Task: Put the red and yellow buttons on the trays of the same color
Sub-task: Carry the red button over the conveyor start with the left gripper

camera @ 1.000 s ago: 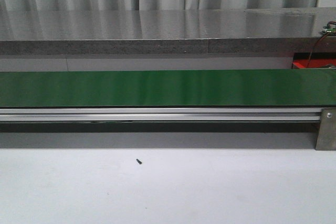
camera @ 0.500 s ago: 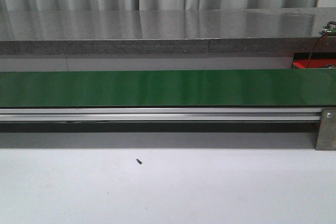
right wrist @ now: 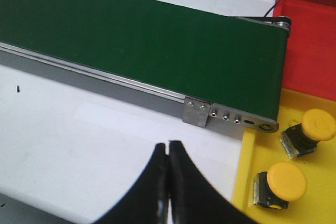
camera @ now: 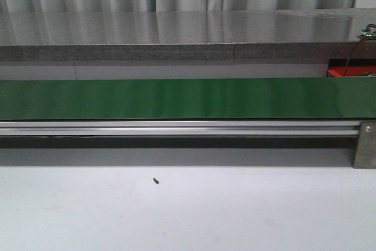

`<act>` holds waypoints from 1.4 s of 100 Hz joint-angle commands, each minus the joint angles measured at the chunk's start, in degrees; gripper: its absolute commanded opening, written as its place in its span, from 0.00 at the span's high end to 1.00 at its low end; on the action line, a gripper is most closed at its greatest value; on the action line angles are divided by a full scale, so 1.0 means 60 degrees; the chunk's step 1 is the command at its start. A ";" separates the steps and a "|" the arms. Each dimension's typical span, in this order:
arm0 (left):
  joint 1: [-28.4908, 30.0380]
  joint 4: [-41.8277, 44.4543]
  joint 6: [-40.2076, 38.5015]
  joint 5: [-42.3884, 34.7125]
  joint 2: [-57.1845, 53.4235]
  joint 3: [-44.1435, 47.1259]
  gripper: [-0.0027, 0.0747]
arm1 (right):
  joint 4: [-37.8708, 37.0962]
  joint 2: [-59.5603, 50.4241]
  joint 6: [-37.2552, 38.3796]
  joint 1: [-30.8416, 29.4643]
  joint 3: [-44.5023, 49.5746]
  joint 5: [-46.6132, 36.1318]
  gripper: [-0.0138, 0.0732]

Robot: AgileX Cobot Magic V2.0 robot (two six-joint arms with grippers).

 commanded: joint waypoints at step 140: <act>-0.2127 -0.0644 0.0237 -0.0198 -0.0404 -0.0670 0.40 | 0.0150 -0.0008 -0.0070 0.0001 -0.0238 -0.0501 0.91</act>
